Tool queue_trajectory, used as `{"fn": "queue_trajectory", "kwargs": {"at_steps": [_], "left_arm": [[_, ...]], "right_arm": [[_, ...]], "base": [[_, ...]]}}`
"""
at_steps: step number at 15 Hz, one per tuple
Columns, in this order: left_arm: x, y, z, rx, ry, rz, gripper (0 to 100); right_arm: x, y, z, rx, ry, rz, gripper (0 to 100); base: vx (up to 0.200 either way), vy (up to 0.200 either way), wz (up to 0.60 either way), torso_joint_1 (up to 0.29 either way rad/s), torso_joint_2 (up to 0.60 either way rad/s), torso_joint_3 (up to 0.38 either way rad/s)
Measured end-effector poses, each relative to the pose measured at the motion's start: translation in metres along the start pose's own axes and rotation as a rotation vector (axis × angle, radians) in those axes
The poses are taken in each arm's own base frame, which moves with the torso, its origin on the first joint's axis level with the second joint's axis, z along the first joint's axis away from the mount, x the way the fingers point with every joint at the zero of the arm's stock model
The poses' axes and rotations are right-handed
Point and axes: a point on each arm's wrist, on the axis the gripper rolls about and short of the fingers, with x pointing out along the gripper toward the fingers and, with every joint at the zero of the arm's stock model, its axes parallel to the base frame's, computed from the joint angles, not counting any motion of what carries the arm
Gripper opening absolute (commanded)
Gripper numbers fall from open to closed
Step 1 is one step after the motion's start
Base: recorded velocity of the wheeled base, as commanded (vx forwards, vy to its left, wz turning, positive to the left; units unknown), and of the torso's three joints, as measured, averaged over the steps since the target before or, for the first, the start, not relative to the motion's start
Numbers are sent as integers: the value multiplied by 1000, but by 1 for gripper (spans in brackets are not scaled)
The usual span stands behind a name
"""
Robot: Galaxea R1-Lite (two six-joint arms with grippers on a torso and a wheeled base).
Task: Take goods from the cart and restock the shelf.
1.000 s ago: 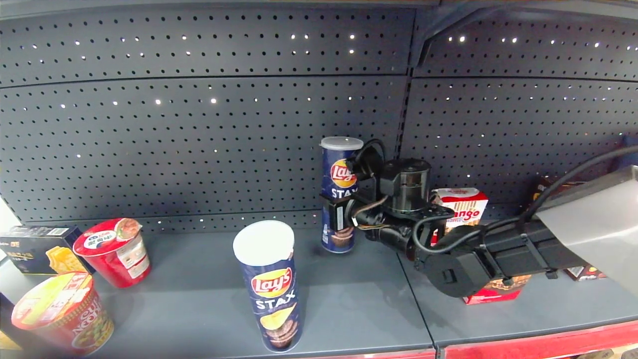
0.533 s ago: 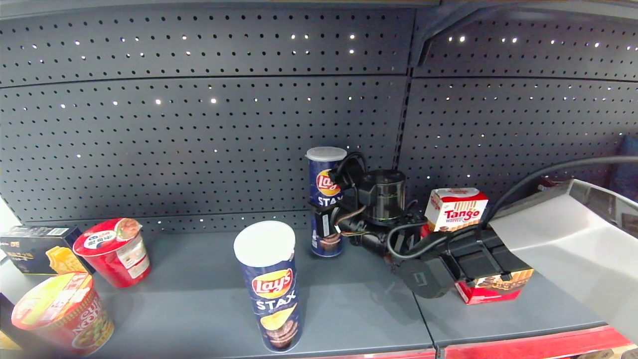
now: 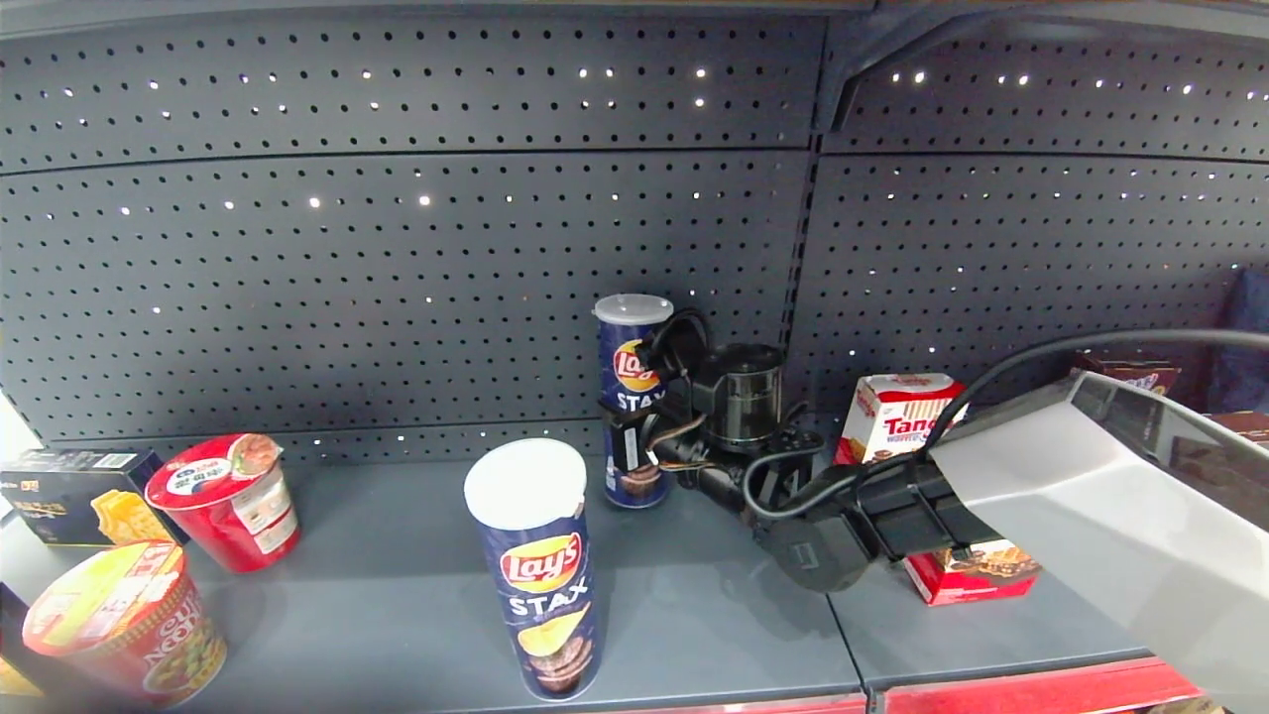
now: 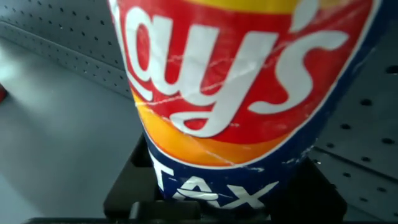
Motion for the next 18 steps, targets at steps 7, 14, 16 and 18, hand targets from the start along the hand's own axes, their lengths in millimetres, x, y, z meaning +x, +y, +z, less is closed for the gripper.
{"fn": "queue_trajectory", "kwargs": {"at_steps": [7, 14, 16, 18], "left_arm": [[0, 0, 0, 0, 0, 0, 100], [0, 0, 0, 0, 0, 0, 100], [0, 0, 0, 0, 0, 0, 100], [0, 0, 0, 0, 0, 0, 100]], "right_arm": [[13, 10, -12, -2, -30, 20, 0], [14, 8, -24, -9, -9, -11, 100], [6, 6, -27, -13, 22, -51, 100], [-12, 2, -30, -19, 77, -70, 100]], "base": [[0, 0, 0, 0, 0, 0], [0, 0, 0, 0, 0, 0], [0, 0, 0, 0, 0, 0], [0, 0, 0, 0, 0, 0]]}}
